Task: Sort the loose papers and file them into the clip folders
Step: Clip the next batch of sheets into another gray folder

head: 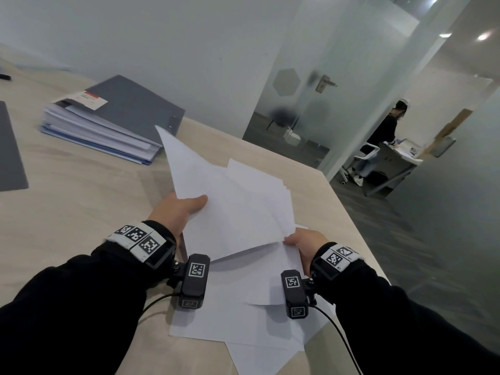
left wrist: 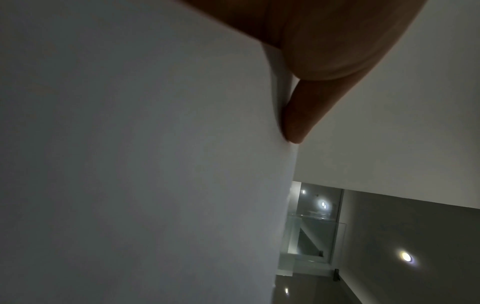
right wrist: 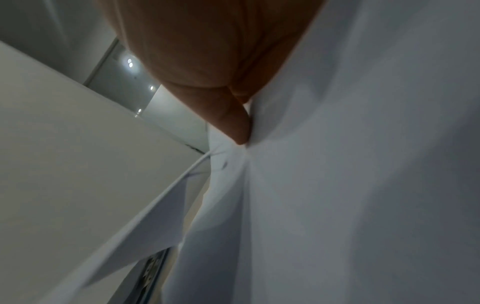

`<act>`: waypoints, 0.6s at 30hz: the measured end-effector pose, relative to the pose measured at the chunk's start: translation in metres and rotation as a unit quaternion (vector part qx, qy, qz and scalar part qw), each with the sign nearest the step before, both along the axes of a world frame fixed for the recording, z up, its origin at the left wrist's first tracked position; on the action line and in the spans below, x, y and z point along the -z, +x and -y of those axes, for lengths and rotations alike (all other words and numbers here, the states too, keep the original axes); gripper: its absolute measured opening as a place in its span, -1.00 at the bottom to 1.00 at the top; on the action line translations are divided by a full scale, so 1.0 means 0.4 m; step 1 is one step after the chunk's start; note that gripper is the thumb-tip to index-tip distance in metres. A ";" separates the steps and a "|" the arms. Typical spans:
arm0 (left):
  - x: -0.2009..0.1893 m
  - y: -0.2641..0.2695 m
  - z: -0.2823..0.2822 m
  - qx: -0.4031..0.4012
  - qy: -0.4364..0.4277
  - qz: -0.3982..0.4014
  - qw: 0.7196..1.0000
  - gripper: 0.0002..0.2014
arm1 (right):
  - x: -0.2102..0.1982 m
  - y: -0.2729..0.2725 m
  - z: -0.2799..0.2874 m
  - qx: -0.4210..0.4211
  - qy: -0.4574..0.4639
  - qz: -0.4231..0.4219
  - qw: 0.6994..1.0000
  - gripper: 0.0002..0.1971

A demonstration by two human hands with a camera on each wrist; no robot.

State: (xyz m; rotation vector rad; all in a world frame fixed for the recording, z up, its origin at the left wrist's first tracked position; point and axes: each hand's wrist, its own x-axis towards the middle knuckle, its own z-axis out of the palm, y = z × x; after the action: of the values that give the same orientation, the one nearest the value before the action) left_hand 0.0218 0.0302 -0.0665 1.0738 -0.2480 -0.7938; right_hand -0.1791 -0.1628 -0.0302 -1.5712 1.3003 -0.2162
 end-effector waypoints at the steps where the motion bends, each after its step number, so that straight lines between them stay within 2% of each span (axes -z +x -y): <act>1: -0.003 -0.002 -0.003 0.004 -0.001 0.001 1.000 -0.77 | 0.003 -0.007 0.014 0.001 -0.011 -0.001 1.000 -0.81; 3: -0.009 -0.010 -0.012 0.036 0.004 0.000 0.999 -0.76 | 0.009 -0.020 0.035 0.017 -0.031 0.002 0.999 -0.82; 5: -0.010 -0.020 -0.015 0.092 0.019 0.003 0.996 -0.72 | 0.020 -0.024 0.044 0.039 -0.013 0.029 0.999 -0.88; 8: -0.002 -0.025 -0.011 0.148 0.045 0.035 0.987 -0.61 | 0.035 -0.017 0.030 0.062 0.091 0.083 0.990 -0.60; 11: -0.004 -0.025 -0.010 0.164 0.046 0.052 0.984 -0.54 | 0.047 0.000 0.005 -0.005 0.148 0.084 0.985 -0.35; 13: -0.005 -0.026 -0.010 0.172 0.038 0.061 0.982 -0.48 | 0.054 0.014 -0.002 -0.032 0.165 0.105 0.980 -0.26; 16: -0.009 -0.027 -0.007 0.167 0.024 0.078 0.983 -0.48 | 0.044 0.022 -0.008 -0.042 0.145 0.129 0.980 -0.36; 18: -0.010 -0.023 -0.004 0.124 0.028 0.099 0.987 -0.56 | 0.034 0.019 -0.001 -0.015 0.133 0.164 0.977 -0.42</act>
State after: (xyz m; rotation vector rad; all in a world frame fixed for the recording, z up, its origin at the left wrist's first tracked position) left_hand 0.0125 0.0319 -0.0626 1.1906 -0.5394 -0.9194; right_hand -0.1713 -0.1624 -0.0439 -1.2650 1.0024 -0.2585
